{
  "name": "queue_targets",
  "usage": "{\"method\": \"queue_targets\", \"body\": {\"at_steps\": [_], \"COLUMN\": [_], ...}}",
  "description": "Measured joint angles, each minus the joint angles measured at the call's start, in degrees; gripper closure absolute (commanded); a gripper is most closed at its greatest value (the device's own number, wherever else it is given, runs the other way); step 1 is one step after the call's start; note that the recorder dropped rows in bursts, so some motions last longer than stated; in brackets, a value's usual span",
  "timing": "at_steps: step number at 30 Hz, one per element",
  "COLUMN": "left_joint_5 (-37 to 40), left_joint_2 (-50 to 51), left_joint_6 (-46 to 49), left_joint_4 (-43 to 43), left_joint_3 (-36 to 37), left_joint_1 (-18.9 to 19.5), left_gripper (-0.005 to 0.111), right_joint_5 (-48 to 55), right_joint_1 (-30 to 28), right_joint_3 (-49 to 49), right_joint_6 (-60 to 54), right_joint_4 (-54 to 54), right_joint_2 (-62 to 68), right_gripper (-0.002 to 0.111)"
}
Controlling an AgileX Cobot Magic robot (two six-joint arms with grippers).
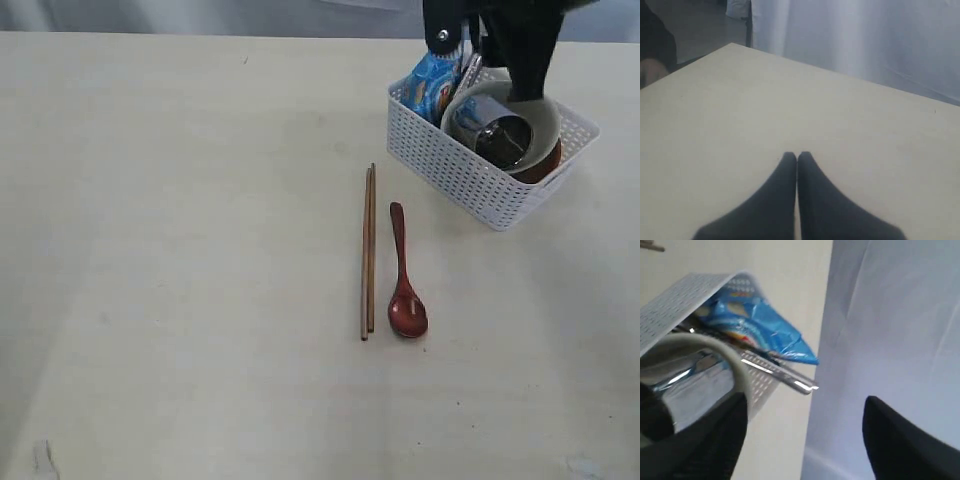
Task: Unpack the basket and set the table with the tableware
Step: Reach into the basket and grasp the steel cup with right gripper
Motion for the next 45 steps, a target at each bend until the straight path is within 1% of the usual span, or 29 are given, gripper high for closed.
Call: {"method": "queue_targets", "body": {"at_steps": [3,7,11,15,23,26,31,33,35,36,38,44,45], "left_joint_5": [0.0,0.0,0.0,0.0,0.0,0.0,0.0,0.0,0.0,0.0,0.0,0.0,0.0], "left_joint_2": [0.0,0.0,0.0,0.0,0.0,0.0,0.0,0.0,0.0,0.0,0.0,0.0,0.0], "left_joint_6": [0.0,0.0,0.0,0.0,0.0,0.0,0.0,0.0,0.0,0.0,0.0,0.0,0.0], "left_joint_4": [0.0,0.0,0.0,0.0,0.0,0.0,0.0,0.0,0.0,0.0,0.0,0.0,0.0], "left_joint_3": [0.0,0.0,0.0,0.0,0.0,0.0,0.0,0.0,0.0,0.0,0.0,0.0,0.0], "left_joint_1": [0.0,0.0,-0.5,-1.2,-1.2,-1.2,-1.2,-1.2,-1.2,-1.2,-1.2,-1.2,-1.2], "left_gripper": [0.106,0.106,0.106,0.106,0.106,0.106,0.106,0.106,0.106,0.106,0.106,0.106,0.106], "right_joint_5": [3.6,7.2,7.5,3.2,-3.3,-11.3,-20.1,-22.3,-22.9,-23.0,-23.8,-23.9,-23.9], "right_joint_1": [0.0,0.0,-0.1,-1.6,-7.0,-9.8,-11.3,-11.6,-11.7,-11.8,-11.9,-12.0,-12.0], "right_joint_3": [0.3,0.7,3.9,7.8,12.4,14.6,15.0,15.0,15.0,15.0,15.0,15.0,15.0], "right_joint_6": [1.5,5.9,7.9,8.0,8.1,8.2,8.2,8.2,8.2,8.2,8.2,8.2,8.2], "right_joint_4": [0.3,4.8,5.5,3.9,3.1,3.0,2.7,2.5,2.5,2.5,2.4,1.9,1.9], "right_joint_2": [-0.2,-0.1,0.0,0.2,0.2,1.8,7.7,9.2,9.7,9.7,9.7,9.7,9.7], "right_gripper": [0.044,0.044,0.044,0.044,0.044,0.044,0.045,0.055,0.071,0.080,0.091,0.108,0.109]}}
